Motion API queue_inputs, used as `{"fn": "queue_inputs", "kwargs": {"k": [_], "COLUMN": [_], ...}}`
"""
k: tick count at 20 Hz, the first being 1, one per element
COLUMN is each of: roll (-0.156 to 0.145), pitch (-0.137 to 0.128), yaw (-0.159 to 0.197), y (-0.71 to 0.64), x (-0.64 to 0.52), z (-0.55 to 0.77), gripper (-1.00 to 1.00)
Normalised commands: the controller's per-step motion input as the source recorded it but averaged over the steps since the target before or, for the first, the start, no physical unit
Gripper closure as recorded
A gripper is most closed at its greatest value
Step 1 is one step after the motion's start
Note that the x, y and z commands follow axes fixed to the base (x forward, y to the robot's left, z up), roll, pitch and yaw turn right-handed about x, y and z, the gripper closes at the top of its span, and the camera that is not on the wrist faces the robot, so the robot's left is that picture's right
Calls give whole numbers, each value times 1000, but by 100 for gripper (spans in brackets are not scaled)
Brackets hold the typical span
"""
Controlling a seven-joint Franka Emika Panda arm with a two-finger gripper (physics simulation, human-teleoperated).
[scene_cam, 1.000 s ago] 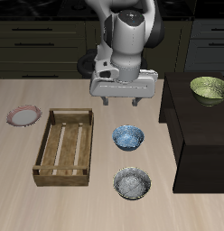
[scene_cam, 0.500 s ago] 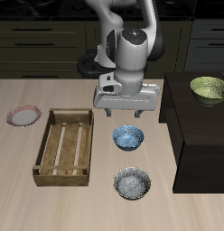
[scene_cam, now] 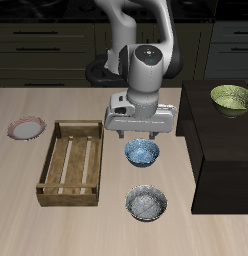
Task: Place the blue bowl on the plate
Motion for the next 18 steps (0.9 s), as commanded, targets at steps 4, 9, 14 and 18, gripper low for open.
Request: {"fn": "queue_inputs", "kwargs": {"k": [4, 9, 14, 18], "roll": [-13, -18, 5, 30], "pitch": [36, 34, 21, 39], "yaw": [-16, 0, -11, -27], "y": [-47, -74, -45, 30], "x": [20, 51, -12, 21], "z": [-305, -268, -162, -233], "gripper": [-100, -100, -100, -100]}}
